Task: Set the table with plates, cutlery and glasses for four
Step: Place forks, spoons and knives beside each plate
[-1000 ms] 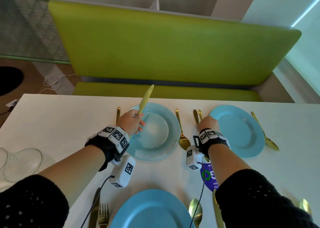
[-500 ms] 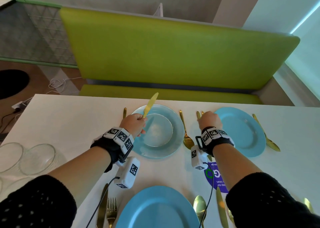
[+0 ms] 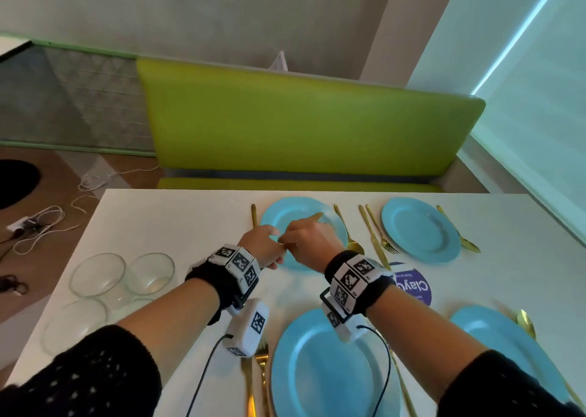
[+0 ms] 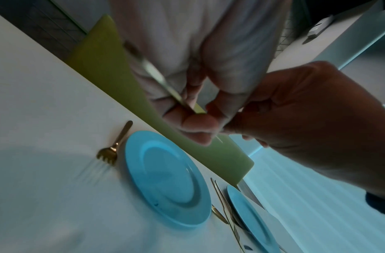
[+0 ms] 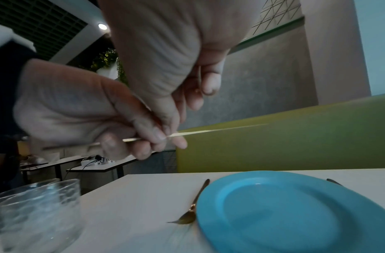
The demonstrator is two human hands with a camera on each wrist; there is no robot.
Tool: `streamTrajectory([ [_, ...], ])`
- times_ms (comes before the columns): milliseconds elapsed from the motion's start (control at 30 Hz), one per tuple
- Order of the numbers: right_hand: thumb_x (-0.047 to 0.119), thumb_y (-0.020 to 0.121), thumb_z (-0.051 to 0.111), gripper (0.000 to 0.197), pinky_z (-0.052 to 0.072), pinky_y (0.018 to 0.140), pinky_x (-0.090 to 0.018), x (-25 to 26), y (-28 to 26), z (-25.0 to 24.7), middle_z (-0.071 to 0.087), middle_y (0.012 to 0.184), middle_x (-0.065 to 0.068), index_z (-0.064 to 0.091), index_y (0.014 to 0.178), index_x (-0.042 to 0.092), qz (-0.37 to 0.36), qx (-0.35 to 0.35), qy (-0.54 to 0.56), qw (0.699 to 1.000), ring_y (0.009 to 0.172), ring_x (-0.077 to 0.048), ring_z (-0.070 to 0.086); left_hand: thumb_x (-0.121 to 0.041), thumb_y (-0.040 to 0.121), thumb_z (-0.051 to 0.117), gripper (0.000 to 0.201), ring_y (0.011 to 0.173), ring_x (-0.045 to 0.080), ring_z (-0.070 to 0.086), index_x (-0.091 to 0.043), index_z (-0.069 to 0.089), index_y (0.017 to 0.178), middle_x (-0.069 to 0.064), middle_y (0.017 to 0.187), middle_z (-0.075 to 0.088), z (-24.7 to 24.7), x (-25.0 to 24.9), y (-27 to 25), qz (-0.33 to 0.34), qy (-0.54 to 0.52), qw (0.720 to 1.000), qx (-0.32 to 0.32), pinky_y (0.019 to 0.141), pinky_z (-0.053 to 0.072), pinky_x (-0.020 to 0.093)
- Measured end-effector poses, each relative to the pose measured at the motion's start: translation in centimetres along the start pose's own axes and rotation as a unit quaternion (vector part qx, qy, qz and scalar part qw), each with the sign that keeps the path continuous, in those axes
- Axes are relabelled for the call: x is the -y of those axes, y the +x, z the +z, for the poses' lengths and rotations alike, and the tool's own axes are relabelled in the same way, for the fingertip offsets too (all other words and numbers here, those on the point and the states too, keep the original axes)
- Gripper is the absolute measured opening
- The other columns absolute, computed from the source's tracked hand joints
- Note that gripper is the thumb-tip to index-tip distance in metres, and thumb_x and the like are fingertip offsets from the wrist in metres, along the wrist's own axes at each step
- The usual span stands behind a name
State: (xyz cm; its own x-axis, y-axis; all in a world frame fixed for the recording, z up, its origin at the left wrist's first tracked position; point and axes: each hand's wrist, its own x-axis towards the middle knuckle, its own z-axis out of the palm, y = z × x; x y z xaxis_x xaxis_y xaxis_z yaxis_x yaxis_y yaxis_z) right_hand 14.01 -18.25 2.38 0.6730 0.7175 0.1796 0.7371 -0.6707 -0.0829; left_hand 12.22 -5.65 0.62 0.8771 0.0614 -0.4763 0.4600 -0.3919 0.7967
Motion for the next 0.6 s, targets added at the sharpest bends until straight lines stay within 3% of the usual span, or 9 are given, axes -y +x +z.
streamTrajectory([
  [100, 0.011, 0.037, 0.089, 0.026, 0.038, 0.032, -0.015, 3.7, -0.6, -0.3, 0.060, 0.048, 0.008, 0.072, 0.051, 0.025, 0.003, 0.018, -0.014, 1.000, 0.041, -0.014, 0.059, -0.003, 0.079, 0.054, 0.060, 0.060, 0.017, 0.058, -0.009, 0.039, 0.137, 0.007, 0.073, 0.062, -1.8, 1.3, -2.5, 0.009, 0.008, 1.000, 0.022, 0.045, 0.043, 0.021],
  [233, 0.014, 0.041, 0.088, 0.023, 0.042, 0.033, -0.019, 7.2, -1.4, 0.3, 0.061, 0.052, 0.006, 0.070, 0.055, 0.021, 0.013, 0.017, 0.000, 1.000, 0.043, -0.016, 0.061, 0.000, 0.079, 0.054, 0.065, 0.061, 0.018, 0.056, -0.007, 0.030, 0.139, 0.008, 0.071, 0.059, -4.1, 2.7, -5.5, 0.022, 0.024, 0.998, 0.050, 0.052, 0.043, 0.024],
  [367, 0.014, 0.041, 0.088, 0.024, 0.039, 0.033, -0.016, 9.7, -1.2, 0.5, 0.060, 0.052, 0.007, 0.067, 0.050, 0.020, 0.022, -0.004, -0.028, 0.999, 0.046, -0.014, 0.059, -0.002, 0.079, 0.053, 0.072, 0.059, 0.017, 0.054, -0.008, 0.021, 0.144, 0.008, 0.069, 0.059, -5.6, 3.8, -6.9, 0.029, 0.036, 0.996, 0.074, 0.050, 0.042, 0.023],
  [467, 0.016, 0.042, 0.088, 0.023, 0.036, 0.034, -0.014, 10.5, -0.6, 0.6, 0.057, 0.050, 0.008, 0.067, 0.050, 0.022, 0.044, 0.020, -0.009, 0.999, 0.045, -0.013, 0.058, -0.002, 0.081, 0.053, 0.073, 0.060, 0.017, 0.057, -0.009, 0.019, 0.145, 0.010, 0.073, 0.061, -6.6, 4.3, -7.0, 0.021, 0.026, 0.997, 0.076, 0.050, 0.045, 0.023],
  [533, 0.018, 0.050, 0.087, 0.018, 0.039, 0.038, -0.016, 10.7, 0.0, 0.6, 0.061, 0.055, 0.006, 0.071, 0.057, 0.022, 0.041, -0.003, -0.030, 0.999, 0.051, -0.014, 0.062, -0.005, 0.079, 0.057, 0.072, 0.071, 0.020, 0.064, -0.011, 0.024, 0.143, 0.013, 0.087, 0.067, -7.4, 4.4, -6.7, 0.017, 0.012, 0.997, 0.072, 0.061, 0.053, 0.028],
  [600, 0.021, 0.076, 0.073, 0.011, 0.048, 0.059, -0.026, 10.7, 1.0, 0.5, 0.069, 0.083, -0.001, 0.076, 0.086, 0.019, 0.085, 0.038, -0.022, 0.995, 0.079, -0.021, 0.067, -0.013, 0.077, 0.063, 0.069, 0.098, 0.024, 0.065, -0.013, 0.033, 0.139, 0.012, 0.110, 0.066, -8.4, 4.6, -6.1, 0.024, 0.037, 0.998, 0.048, 0.085, 0.053, 0.034],
])
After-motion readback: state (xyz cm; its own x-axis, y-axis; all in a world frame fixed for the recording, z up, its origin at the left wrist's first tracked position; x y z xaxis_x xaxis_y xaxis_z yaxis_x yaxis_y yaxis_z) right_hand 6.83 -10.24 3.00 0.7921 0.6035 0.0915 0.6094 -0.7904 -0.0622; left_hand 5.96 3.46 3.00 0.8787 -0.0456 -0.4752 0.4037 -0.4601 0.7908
